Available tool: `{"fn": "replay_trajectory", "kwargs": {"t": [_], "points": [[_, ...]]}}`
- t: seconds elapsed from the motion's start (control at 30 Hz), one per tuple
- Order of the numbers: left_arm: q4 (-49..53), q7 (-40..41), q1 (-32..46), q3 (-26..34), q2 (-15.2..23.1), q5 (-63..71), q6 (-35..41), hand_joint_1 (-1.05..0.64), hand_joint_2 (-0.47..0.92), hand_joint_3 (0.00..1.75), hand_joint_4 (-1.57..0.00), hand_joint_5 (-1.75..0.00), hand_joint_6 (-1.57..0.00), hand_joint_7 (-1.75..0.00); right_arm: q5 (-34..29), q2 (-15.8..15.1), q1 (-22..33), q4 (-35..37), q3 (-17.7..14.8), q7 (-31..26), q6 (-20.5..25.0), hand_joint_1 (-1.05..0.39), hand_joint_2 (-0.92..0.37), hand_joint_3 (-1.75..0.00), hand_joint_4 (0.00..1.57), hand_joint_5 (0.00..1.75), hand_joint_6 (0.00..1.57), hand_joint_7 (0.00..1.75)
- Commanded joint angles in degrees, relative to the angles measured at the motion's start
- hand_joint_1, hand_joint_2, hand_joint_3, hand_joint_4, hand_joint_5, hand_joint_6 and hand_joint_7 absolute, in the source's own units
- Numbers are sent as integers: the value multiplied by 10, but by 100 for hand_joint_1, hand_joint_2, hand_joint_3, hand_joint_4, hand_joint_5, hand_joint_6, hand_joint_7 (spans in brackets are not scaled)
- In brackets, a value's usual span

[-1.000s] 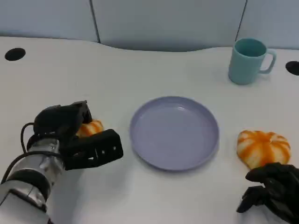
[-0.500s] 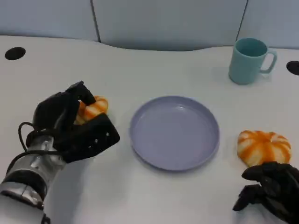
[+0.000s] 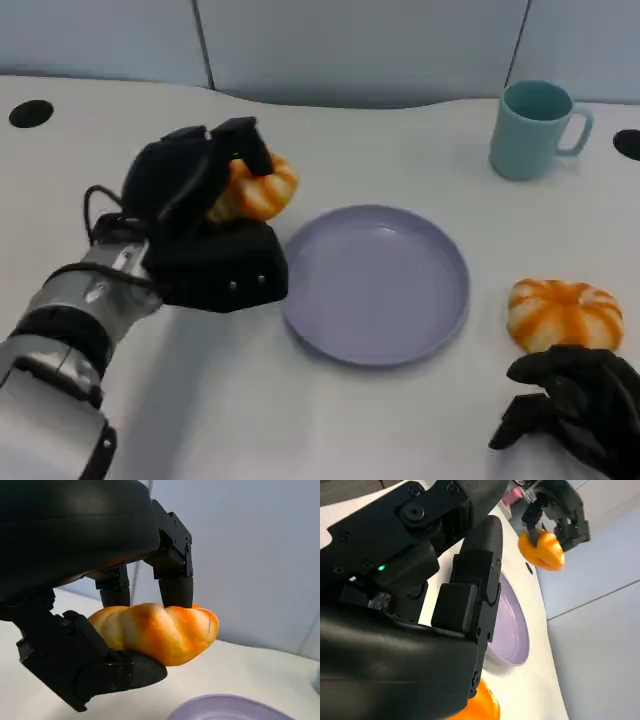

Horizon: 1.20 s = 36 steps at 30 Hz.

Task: Grasp the bread from the table and place it into the plate.

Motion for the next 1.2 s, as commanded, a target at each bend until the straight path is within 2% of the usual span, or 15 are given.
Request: {"fn": "replay_trajectory", "kwargs": {"t": [0.03,0.4,0.53,0.63,0.77,0.87,1.03,1.2], "points": [[-1,-9,-26,-19,-18,15,-6,-14,40,130,-89,-175,-73,-175,1,-5,-5,5,-2,-1,-5,-95,-69,0,150,50,156,1],[7,-45,-42,-52,-77,35,11,-20,48,122,-94,-175,-74,-175,1,-7,-5,7,-1,5,-7,-97,-69,0,150,49,156,1],[10,-52,-47,-71,-87,51,21,-24,56,114,-92,-175,-73,-171,0,-8,-6,8,0,8,-11,-96,-69,0,151,47,156,1],[13,-58,-48,-74,-99,52,33,-22,54,111,-94,-175,-73,-174,-1,-8,-5,5,1,4,-10,-97,-69,0,151,47,156,1],[16,-76,-51,-79,-109,53,49,-25,61,107,-94,-175,-73,-175,-1,-7,-2,3,2,5,-11,-97,-69,0,151,47,156,1],[19,-91,-53,-86,-116,55,62,-23,59,100,-93,-175,-71,-175,-1,-6,1,-3,3,3,-10,-97,-69,0,151,47,155,1],[20,-111,-50,-87,-124,51,69,-22,56,97,-92,-175,-71,-175,1,-4,4,-8,4,1,-6,-98,-69,0,151,48,156,1],[22,-134,-46,-77,-129,39,65,-25,63,93,-83,-175,-65,-174,1,-2,6,-11,5,1,-8,-97,-68,0,151,47,156,1]]}}
